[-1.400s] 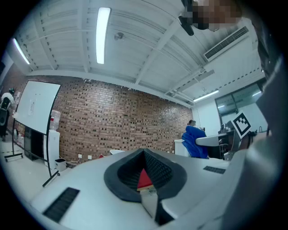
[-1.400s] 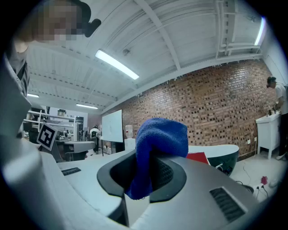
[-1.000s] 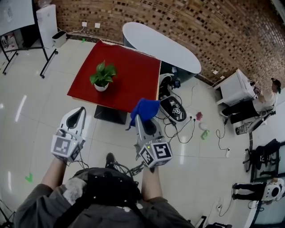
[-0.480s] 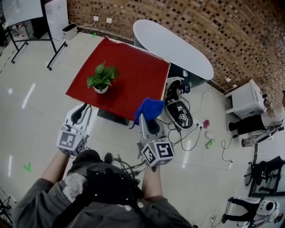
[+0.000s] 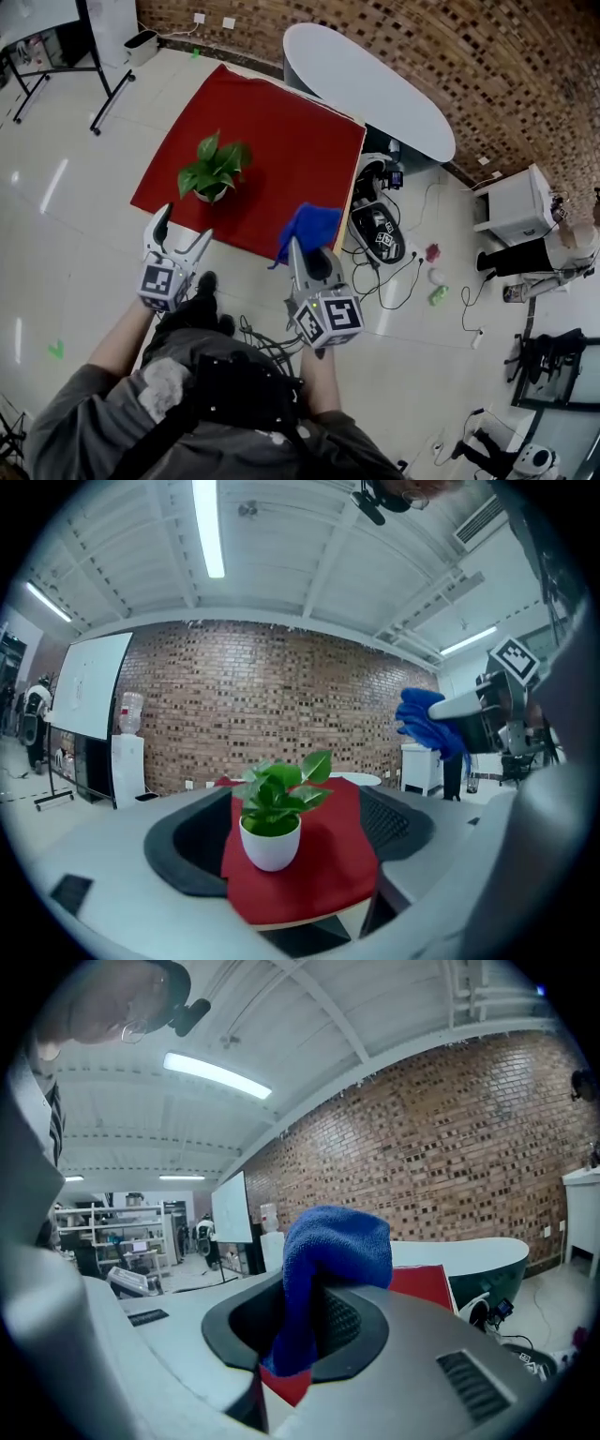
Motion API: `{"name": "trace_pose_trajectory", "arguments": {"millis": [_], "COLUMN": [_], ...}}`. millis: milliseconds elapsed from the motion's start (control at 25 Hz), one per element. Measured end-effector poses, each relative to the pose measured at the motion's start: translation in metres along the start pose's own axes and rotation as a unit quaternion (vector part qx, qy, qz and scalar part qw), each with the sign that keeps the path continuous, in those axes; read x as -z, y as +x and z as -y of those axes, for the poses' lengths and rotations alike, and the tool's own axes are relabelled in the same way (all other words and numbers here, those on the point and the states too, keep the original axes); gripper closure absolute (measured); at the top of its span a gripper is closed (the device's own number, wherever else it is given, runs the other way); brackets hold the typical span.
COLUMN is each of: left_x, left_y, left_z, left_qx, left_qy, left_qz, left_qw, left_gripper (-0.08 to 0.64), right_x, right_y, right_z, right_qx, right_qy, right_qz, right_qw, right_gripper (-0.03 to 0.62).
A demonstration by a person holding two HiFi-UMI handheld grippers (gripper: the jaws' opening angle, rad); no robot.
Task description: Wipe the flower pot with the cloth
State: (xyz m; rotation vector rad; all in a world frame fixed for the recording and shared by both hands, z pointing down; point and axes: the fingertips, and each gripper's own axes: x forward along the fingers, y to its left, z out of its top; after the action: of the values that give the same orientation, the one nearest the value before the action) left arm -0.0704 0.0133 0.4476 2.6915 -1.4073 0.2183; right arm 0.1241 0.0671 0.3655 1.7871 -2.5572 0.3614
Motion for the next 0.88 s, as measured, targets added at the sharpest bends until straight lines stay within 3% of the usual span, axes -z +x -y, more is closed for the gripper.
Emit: {"name": "trace_pose_trajectory", "arguments": {"millis": [280, 720, 880], "left_x": [0.054, 0.083, 0.085], "left_y": [0.082, 0.158, 0.172], "left_z": [-0.046, -0.068, -0.074], "left_qx": [0.003, 0.035, 0.044], "left_qy": [-0.002, 0.018, 0.042], "left_qz": [-0.063, -0.070, -0.069], "left_qw": [0.9980, 0.9967, 0.9958], "left_gripper": [0.093, 0.092, 0.094], "right_x": [-0.010, 0.045, 0.077], "right_y": [0.065, 0.148, 0.174], "right_z": [0.036, 0.049, 0.047], "right_qx": [0.040, 0.034, 0.015], "right_qy": [-0.001, 0.013, 0.030], "right_qz": [-0.018, -0.075, -0.121], "right_qw": [0.999, 0.996, 0.992], "right_gripper": [0.517, 0.517, 0.517]}}
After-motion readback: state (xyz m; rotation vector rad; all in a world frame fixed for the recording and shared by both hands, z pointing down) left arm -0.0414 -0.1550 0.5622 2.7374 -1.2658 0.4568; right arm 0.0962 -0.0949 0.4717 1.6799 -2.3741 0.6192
